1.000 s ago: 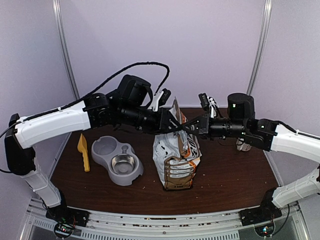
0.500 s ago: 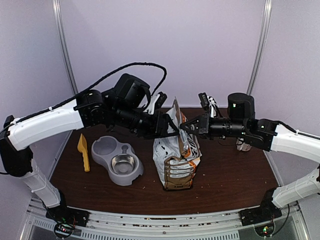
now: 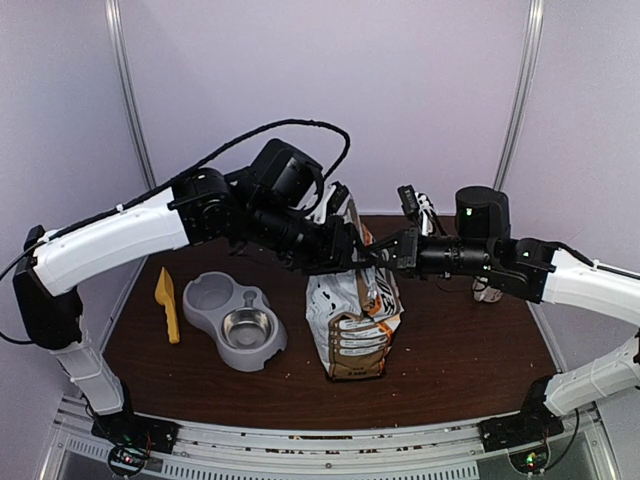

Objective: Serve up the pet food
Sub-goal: Open the seal of the pet food bag.

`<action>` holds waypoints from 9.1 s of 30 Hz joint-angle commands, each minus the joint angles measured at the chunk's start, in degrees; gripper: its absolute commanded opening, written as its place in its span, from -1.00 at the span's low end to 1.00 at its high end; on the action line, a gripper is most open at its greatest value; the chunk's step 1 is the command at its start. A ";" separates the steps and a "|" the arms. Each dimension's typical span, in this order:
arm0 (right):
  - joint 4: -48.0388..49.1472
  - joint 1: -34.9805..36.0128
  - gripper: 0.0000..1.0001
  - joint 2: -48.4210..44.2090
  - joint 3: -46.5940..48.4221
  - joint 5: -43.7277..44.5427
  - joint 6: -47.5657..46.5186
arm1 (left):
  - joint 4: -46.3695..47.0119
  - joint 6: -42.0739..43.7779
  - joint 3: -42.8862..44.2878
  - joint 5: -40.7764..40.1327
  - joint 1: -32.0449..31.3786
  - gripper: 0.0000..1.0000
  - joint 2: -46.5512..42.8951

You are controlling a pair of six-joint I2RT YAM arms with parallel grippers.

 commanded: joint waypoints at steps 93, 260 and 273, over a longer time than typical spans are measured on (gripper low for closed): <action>-21.73 9.12 -0.87 0.44 8.09 14.53 -5.71 | -6.32 -2.37 4.73 -4.73 -0.70 -1.00 2.69; -8.52 8.98 -0.76 -5.87 -1.69 10.18 5.93 | -3.33 2.50 0.51 -3.22 0.00 -0.09 -1.45; -3.11 8.95 -1.00 -5.81 -3.81 7.53 7.59 | 0.54 1.74 -0.71 -0.67 -0.35 -0.09 -1.45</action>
